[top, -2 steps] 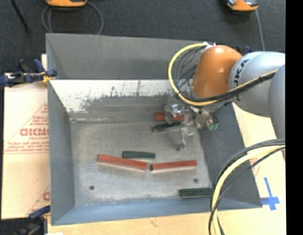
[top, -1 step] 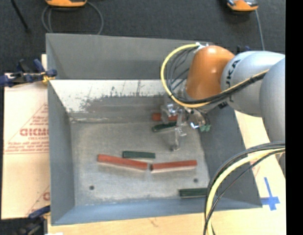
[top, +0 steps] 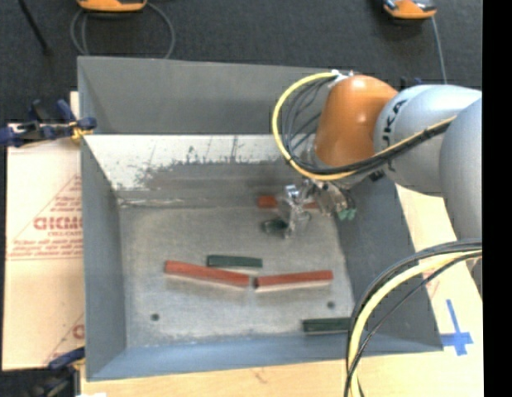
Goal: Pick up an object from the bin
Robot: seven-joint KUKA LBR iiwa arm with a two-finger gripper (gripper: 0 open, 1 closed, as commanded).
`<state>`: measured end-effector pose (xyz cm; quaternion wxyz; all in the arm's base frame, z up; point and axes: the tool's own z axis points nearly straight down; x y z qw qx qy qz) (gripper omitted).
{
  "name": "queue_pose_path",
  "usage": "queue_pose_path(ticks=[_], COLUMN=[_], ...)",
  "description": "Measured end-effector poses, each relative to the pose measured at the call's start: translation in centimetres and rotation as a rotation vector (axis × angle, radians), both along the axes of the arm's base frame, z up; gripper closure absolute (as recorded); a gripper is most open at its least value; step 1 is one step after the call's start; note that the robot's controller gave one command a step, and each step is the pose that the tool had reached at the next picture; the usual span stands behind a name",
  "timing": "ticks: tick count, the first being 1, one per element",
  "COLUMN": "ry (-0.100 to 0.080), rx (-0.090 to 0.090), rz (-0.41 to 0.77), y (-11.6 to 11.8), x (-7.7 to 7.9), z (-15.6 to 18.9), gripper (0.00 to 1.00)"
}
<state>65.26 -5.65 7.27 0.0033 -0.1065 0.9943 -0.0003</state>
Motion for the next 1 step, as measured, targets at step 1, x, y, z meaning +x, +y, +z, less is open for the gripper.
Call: queue_pose_path(ticks=[1], ry=[-0.007], rx=[-0.003], rz=[0.146], y=[2.68], x=[-1.5], z=[16.99], gripper=[1.0])
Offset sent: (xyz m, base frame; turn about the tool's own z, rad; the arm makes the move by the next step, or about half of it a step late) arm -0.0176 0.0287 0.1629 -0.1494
